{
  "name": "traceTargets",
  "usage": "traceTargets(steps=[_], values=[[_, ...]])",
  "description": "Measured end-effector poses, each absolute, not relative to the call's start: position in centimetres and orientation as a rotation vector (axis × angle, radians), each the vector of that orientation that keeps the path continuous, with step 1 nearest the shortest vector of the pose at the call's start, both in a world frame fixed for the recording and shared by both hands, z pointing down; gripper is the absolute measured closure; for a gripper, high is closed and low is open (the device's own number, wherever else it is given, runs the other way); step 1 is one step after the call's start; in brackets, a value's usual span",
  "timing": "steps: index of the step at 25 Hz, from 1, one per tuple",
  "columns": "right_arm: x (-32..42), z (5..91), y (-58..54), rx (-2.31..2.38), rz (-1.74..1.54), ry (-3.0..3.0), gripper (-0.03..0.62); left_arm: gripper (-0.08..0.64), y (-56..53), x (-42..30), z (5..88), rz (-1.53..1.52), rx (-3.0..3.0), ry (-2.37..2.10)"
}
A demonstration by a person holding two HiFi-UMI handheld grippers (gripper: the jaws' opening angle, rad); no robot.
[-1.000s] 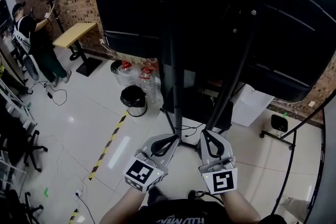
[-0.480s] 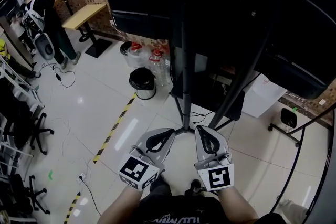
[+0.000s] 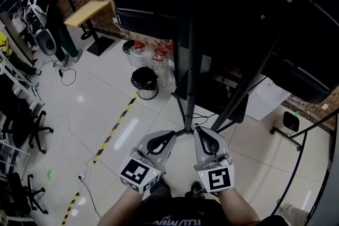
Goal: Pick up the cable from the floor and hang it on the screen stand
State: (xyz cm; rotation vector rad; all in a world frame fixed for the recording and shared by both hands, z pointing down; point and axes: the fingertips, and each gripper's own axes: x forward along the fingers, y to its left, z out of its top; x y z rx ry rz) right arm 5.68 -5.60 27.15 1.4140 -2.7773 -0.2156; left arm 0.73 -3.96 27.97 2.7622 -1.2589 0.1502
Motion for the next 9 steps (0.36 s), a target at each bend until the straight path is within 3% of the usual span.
traceTargets(steps=[9], values=[[4.95, 27.31, -5.53, 1.37, -0.236, -2.775, 0.584, 0.559, -3.89, 0.66, 28.59, 0.14, 2.746, -1.235]])
